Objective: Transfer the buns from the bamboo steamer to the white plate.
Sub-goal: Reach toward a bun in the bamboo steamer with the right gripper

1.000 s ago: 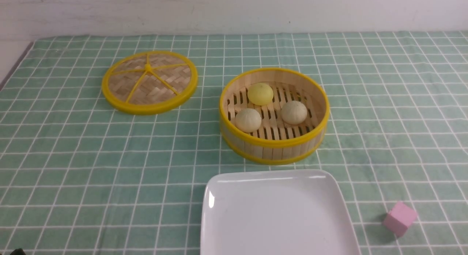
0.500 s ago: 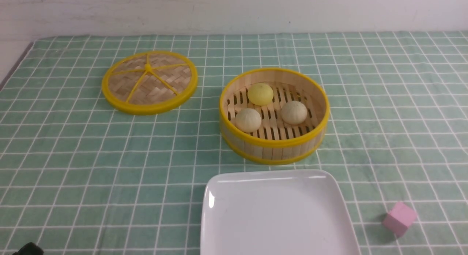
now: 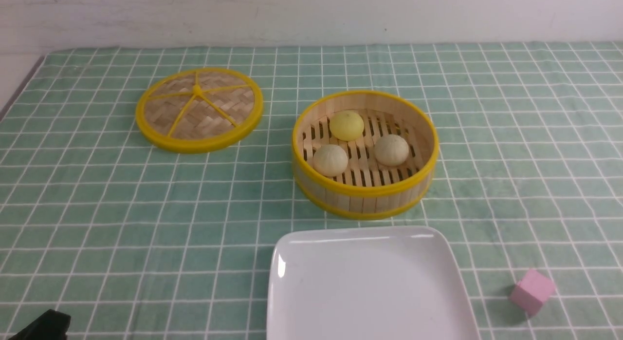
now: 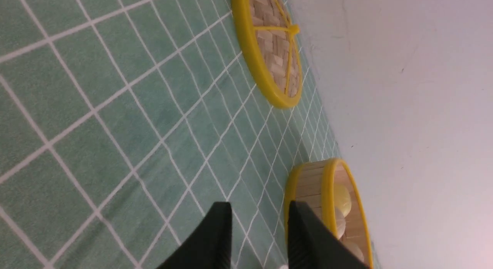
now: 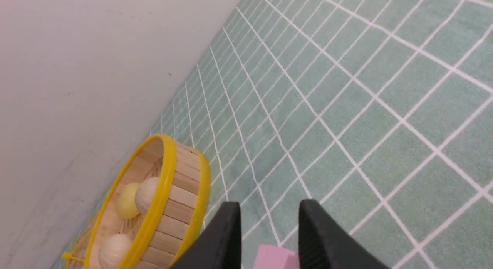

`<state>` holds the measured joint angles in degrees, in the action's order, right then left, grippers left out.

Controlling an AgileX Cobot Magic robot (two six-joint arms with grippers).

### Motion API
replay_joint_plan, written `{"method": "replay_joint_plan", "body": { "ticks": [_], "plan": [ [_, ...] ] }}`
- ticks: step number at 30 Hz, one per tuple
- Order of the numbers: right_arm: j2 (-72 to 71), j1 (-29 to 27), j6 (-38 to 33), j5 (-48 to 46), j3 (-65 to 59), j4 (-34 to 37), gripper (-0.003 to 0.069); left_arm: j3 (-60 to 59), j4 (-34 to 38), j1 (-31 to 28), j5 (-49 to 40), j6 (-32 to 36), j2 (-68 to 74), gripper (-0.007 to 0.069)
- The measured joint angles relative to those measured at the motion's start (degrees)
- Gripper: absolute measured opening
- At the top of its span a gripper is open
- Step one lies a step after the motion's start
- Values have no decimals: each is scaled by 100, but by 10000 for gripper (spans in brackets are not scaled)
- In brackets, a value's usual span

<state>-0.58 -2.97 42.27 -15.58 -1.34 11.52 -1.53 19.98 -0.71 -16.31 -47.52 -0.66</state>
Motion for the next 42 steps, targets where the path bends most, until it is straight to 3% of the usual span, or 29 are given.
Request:
{"method": "replay_joint_plan", "body": {
  "ticks": [4,8,10,12,15,16,17,19,20,22,23,24,26,29,31,36,38,41,42],
  "plan": [
    [0,0,-31,250,106,-66,187,-7,68,0,348,0,0,240],
    [46,0,-450,205,816,-687,41,395,-49,0,633,290,0,240],
    [426,0,-702,-391,1517,-1269,-10,1137,-372,0,427,788,63,230],
    [678,4,-787,-774,1783,-1518,-10,1441,-507,0,220,983,196,216],
    [1992,17,-982,-2544,2591,-2161,-3,2300,-874,0,-1191,1566,1176,118],
    [2078,17,-994,-2544,2629,-2171,-3,2300,-874,0,-1288,1594,1246,111],
    [2877,17,-1192,-3408,2949,-2114,0,2621,-928,0,-2146,1826,1916,54],
    [3493,17,-1496,-3782,3145,-1915,0,2786,-923,0,-2735,2037,2372,22],
    [3834,17,-1753,-3964,3295,-1624,0,2917,-901,0,-3022,2185,2744,12],
    [4933,17,-3211,-4230,3638,-407,2,3248,-707,0,-3694,2892,3603,1],
    [5005,17,-3346,-4236,3685,-170,2,3294,-687,0,-3721,2947,3716,1],
    [5568,17,-4491,-4289,3859,826,3,3449,-476,0,-3855,3414,4066,1],
    [6072,36,-5598,-4390,4039,1781,3,3605,-200,0,-3886,3849,4410,1],
    [6892,78,-6957,-4512,4460,3057,5,3753,230,0,-3875,4441,4773,1],
    [7289,217,-7235,-4396,4777,3333,5,3780,428,0,-3829,4618,4890,1],
    [8443,1117,-7110,-3825,6021,3161,15,3781,678,0,-3506,4752,5026,4],
    [9152,1667,-6497,-3697,6991,2311,43,3781,692,0,-3444,4752,5034,7],
    [9594,1911,-5969,-3595,7635,1645,71,3781,692,0,-3450,4752,5034,11],
    [9987,2078,-5499,-3504,8197,1040,101,3781,692,0,-3450,4752,5034,13]
  ]
}}
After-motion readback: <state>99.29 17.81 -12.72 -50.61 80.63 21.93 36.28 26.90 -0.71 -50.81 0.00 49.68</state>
